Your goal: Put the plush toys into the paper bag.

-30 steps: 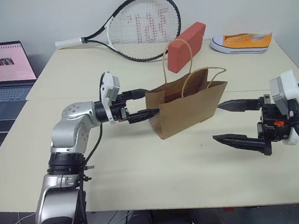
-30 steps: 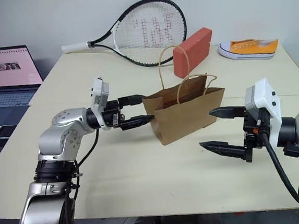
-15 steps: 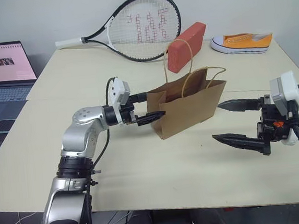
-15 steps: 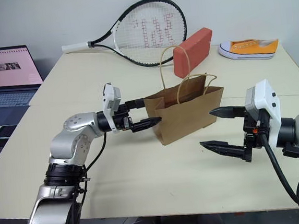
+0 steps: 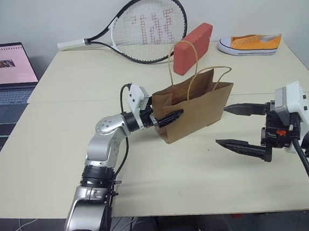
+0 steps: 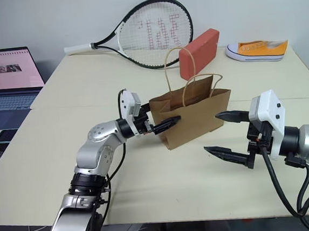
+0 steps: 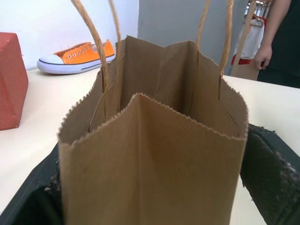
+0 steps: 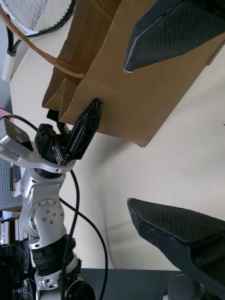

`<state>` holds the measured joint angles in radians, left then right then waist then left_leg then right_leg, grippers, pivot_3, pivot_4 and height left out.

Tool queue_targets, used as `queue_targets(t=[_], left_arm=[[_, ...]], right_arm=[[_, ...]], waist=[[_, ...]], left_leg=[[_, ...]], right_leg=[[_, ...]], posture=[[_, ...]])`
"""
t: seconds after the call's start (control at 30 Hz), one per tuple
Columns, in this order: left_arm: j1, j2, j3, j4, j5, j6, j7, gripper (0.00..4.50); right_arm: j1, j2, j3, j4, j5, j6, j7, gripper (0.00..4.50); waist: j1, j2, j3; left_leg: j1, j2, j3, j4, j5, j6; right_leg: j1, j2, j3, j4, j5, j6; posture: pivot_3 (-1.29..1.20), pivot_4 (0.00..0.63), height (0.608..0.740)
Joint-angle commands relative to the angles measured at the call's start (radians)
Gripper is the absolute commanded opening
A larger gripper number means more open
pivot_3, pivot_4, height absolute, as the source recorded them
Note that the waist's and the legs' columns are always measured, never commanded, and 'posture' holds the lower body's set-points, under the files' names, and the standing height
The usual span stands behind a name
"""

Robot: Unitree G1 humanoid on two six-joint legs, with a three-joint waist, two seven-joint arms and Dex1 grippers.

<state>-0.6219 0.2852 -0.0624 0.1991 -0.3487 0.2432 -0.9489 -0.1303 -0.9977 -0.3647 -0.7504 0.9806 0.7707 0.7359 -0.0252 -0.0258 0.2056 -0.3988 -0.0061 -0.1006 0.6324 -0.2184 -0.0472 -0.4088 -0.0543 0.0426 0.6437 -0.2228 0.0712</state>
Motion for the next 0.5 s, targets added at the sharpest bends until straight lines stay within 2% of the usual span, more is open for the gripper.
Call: queue_targets(t=[0.03,0.4,0.47,0.5], left_arm=[[-0.015,-0.008,-0.008,0.014,0.019,-0.044,0.005,3.88],[-0.046,-0.009,0.011,0.06,-0.008,-0.066,-0.028,0.57],[-0.048,-0.012,0.017,0.061,-0.014,-0.072,-0.032,0.02],[-0.049,-0.013,0.021,0.062,-0.02,-0.069,-0.033,0.02]], right_arm=[[-0.009,0.006,0.002,-0.025,-0.005,-0.022,-0.007,4.5],[-0.008,0.027,0.019,-0.034,-0.027,-0.031,-0.028,4.5],[-0.004,0.029,0.019,-0.037,-0.032,-0.034,-0.03,4.5],[-0.002,0.029,0.019,-0.039,-0.034,-0.035,-0.031,4.5]], waist=[[0.0,0.0,0.0],[0.0,0.0,0.0],[0.0,0.0,0.0],[0.0,0.0,0.0]], left_leg=[[0.0,0.0,0.0,0.0,0.0,0.0],[0.0,0.0,0.0,0.0,0.0,0.0],[0.0,0.0,0.0,0.0,0.0,0.0],[0.0,0.0,0.0,0.0,0.0,0.0]], right_leg=[[0.0,0.0,0.0,0.0,0.0,0.0],[0.0,0.0,0.0,0.0,0.0,0.0],[0.0,0.0,0.0,0.0,0.0,0.0],[0.0,0.0,0.0,0.0,0.0,0.0]], posture=[[0.0,0.15,0.74],[0.0,0.15,0.74],[0.0,0.15,0.74],[0.0,0.15,0.74]])
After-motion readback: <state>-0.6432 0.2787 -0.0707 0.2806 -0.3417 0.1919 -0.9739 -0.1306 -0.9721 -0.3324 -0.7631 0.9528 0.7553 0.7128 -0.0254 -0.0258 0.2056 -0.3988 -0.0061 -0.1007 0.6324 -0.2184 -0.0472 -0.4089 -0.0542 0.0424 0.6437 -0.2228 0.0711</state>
